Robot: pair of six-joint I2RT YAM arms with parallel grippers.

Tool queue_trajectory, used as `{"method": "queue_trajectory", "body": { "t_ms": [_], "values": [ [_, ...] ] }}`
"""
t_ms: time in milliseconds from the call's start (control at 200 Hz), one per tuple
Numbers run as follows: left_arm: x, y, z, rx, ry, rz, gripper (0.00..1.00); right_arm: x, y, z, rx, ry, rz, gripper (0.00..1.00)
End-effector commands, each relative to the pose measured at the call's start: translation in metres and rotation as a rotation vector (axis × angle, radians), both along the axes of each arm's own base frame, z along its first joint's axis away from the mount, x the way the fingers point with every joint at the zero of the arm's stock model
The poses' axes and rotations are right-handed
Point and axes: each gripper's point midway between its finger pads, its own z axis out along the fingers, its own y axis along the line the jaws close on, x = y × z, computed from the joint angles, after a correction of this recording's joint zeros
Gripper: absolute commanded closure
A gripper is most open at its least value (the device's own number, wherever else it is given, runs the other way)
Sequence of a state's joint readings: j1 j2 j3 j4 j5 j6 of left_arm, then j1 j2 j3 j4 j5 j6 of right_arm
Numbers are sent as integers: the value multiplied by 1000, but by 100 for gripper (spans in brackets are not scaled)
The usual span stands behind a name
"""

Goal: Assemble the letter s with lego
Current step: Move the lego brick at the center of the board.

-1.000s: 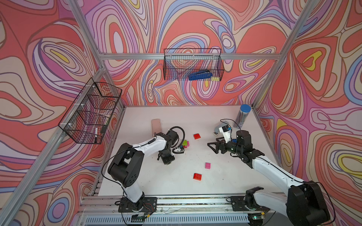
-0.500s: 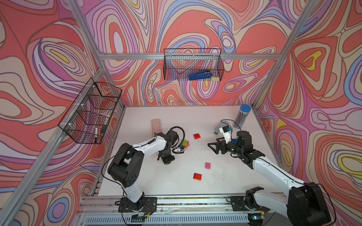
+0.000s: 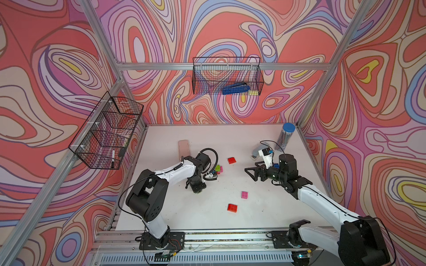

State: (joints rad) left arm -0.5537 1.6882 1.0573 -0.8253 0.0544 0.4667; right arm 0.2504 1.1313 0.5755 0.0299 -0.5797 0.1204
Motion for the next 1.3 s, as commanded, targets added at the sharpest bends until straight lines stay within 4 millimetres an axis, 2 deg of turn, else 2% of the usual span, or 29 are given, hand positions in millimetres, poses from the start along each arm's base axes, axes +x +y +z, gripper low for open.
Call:
{"method": "queue_trajectory", "body": {
  "t_ms": [0,321,581,1012,1297],
  "values": [
    [5,-16,11,-39,-18,-15,73,-3,-1,-1,-14,-8,-2,2],
    [2,-59,17,-98,-26,-144,71,-1,-3,-1,-20,-12,-12,2],
    [14,-82,12,-99,-36,-280,72,-1,-4,0,-26,-21,-17,1],
    [30,-95,1,-70,-16,-347,69,-1,-5,3,-29,-28,-23,2],
    [20,-98,0,-97,33,-415,66,0,-5,5,-31,-33,-20,2]
  ]
}}
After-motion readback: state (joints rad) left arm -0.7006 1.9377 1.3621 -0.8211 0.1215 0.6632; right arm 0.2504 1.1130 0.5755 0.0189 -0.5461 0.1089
